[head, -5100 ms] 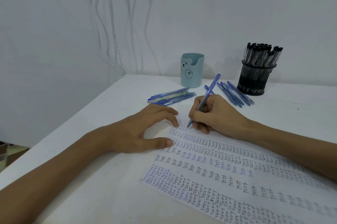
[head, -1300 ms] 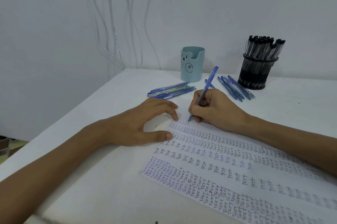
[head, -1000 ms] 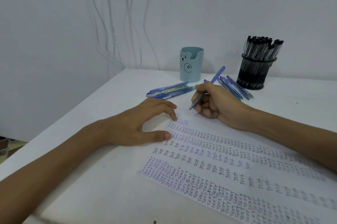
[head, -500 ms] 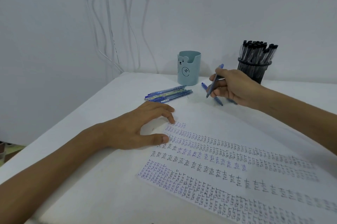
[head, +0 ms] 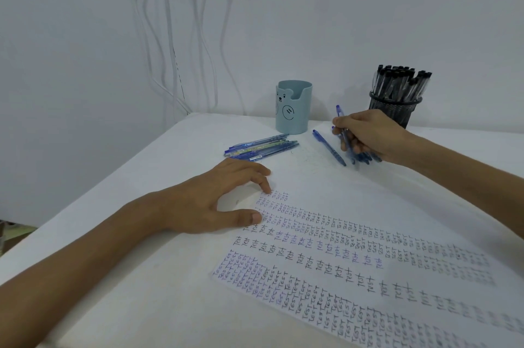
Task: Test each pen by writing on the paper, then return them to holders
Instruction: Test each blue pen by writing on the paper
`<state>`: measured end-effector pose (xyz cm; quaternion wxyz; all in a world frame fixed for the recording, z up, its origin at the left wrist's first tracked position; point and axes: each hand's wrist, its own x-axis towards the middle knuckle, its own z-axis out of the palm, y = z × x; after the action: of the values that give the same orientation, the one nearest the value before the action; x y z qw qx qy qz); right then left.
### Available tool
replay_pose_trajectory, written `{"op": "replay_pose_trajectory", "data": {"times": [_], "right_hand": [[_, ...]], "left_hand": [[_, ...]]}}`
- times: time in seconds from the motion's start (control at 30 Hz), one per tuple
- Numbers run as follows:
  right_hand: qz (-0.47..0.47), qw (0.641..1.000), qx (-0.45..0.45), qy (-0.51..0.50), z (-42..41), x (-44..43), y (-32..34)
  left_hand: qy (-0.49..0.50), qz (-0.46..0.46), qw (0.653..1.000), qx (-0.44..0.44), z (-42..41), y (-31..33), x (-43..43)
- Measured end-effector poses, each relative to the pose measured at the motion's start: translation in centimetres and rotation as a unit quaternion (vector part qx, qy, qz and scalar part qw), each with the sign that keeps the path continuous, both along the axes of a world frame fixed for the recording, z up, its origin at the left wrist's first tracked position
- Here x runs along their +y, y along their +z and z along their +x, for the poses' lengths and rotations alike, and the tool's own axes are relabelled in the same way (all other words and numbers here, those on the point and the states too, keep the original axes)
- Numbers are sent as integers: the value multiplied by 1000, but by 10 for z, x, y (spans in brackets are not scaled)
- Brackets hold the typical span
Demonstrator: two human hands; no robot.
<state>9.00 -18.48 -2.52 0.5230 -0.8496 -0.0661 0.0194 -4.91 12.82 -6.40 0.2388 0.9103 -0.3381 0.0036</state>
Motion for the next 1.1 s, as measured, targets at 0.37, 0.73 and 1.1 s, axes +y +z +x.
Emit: {"op": "replay_pose_trajectory", "data": {"times": [0.37,0.73,1.1], "right_hand": [[-397,891,-218,-43,11,-1,-15],[-388,882,-268,19,1,4,-22],[-343,826,-403,196,-19,55,-27]], "left_hand": [[5,-3,1000,7,0,0,0],[7,-2,1000,7,-3,3,-2],[8,2,1000,5,-4,4,-2]]}}
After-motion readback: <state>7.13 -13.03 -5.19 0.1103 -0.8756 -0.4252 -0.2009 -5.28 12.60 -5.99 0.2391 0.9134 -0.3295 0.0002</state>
